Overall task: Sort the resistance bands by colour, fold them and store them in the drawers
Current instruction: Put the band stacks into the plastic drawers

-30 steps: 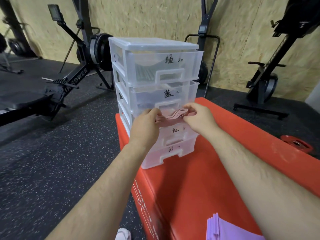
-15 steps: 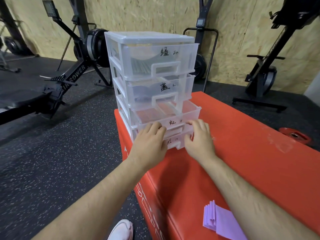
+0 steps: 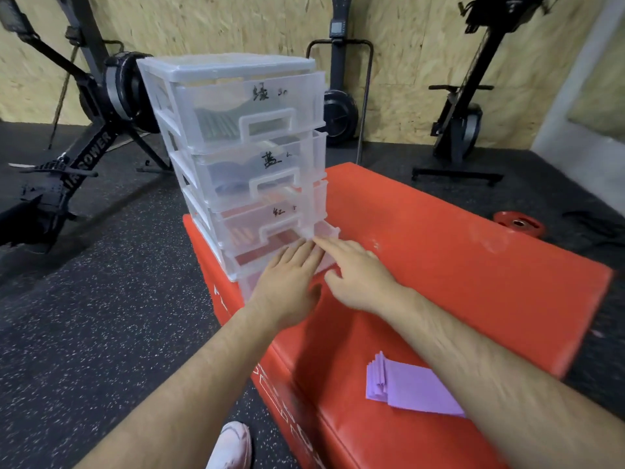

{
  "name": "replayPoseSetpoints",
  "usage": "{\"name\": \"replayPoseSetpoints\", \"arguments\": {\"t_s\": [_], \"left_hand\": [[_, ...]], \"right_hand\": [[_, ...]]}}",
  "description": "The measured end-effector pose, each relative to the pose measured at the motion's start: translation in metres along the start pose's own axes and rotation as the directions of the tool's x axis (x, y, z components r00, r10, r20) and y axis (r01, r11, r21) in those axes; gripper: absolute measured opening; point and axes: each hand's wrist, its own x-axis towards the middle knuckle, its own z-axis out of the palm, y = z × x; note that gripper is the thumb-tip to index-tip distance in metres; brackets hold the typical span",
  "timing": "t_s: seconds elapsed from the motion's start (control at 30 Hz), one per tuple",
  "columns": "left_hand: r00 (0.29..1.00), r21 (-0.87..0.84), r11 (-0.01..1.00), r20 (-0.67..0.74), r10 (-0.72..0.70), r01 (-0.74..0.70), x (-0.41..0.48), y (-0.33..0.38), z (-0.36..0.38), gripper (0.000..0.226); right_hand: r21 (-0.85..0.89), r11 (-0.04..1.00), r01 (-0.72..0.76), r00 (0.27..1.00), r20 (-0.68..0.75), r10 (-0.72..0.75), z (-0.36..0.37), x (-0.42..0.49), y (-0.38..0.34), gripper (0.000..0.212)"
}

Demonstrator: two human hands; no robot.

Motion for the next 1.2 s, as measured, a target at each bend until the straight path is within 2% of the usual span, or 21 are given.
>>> {"name": "replayPoseSetpoints", "arguments": {"t_s": [0.13, 0.3, 0.37, 0.5, 0.57, 0.63, 0.8, 0.9, 1.0, 1.1, 1.2], "left_hand": [[0.994, -0.088, 0.992, 0.056, 0.096, -0.091, -0.008, 0.035, 0.009, 0.072], [0.941, -0.251, 0.932, 0.149, 0.303, -0.261, -0.023, 0.087, 0.028, 0.062], [0.911, -0.301, 0.916, 0.231, 0.341, -0.266, -0.031, 0.107, 0.037, 0.065], [0.838, -0.276, 0.944, 0.458, 0.296, -0.182, -0.038, 0.134, 0.051, 0.054], [0.791, -0.281, 0.948, 0.541, 0.287, -0.151, -0.039, 0.137, 0.055, 0.057], [0.771, -0.274, 0.947, 0.563, 0.298, -0.166, -0.039, 0.137, 0.055, 0.059], [0.772, -0.286, 0.948, 0.568, 0.286, -0.140, -0.034, 0.133, 0.055, 0.065], [0.783, -0.372, 0.927, 0.566, 0.260, -0.040, -0.036, 0.132, 0.057, 0.067], [0.798, -0.406, 0.913, 0.560, 0.223, 0.030, -0.034, 0.128, 0.054, 0.039], [0.813, -0.522, 0.824, 0.565, 0.140, 0.221, -0.028, 0.111, 0.042, 0.007], [0.878, -0.502, 0.831, 0.477, 0.034, 0.240, -0.021, 0.085, 0.023, 0.016]], "right_hand": [[-0.022, 0.996, -0.085, 0.994, 0.063, 0.086, -0.015, -0.066, 0.028, 0.067], [-0.021, 0.985, -0.171, 0.937, 0.305, 0.170, -0.029, -0.137, 0.067, 0.064], [-0.090, 0.978, -0.186, 0.903, 0.377, 0.207, -0.029, -0.156, 0.081, 0.061], [-0.184, 0.959, -0.215, 0.837, 0.471, 0.278, -0.025, -0.185, 0.102, 0.059], [-0.205, 0.952, -0.227, 0.837, 0.458, 0.299, -0.021, -0.189, 0.102, 0.057], [-0.222, 0.937, -0.268, 0.838, 0.425, 0.341, -0.016, -0.189, 0.100, 0.053], [-0.272, 0.898, -0.347, 0.793, 0.425, 0.435, -0.015, -0.176, 0.094, 0.036], [-0.238, 0.922, -0.305, 0.812, 0.441, 0.382, -0.016, -0.168, 0.092, 0.022], [-0.122, 0.965, -0.231, 0.885, 0.386, 0.261, -0.022, -0.155, 0.091, 0.016], [0.027, 0.974, -0.223, 0.937, 0.282, 0.206, -0.035, -0.137, 0.089, 0.017], [0.092, 0.977, -0.190, 0.967, 0.190, 0.170, -0.041, -0.115, 0.088, 0.014]]}}
